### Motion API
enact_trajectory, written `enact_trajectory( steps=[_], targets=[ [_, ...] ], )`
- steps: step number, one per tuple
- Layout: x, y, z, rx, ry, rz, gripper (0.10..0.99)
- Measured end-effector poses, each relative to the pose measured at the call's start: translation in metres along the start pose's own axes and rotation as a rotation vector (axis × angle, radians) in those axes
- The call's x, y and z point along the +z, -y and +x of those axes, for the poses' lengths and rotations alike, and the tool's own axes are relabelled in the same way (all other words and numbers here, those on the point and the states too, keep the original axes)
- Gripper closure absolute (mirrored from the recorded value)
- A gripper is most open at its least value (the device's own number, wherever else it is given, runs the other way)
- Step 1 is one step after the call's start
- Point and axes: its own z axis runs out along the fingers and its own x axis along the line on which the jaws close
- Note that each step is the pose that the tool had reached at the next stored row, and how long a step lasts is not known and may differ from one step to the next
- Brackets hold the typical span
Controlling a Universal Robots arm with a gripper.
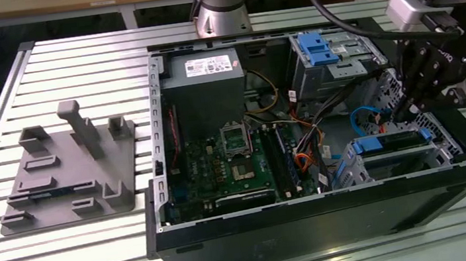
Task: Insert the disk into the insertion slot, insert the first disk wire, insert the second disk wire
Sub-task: 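Insert the first disk wire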
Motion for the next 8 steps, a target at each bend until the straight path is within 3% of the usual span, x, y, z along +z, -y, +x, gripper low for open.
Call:
enact_trajectory(
  steps=[8],
  targets=[
    [0.0005,0.0008,0.0101,0.0,0.001,0.0,0.922]
  ],
)
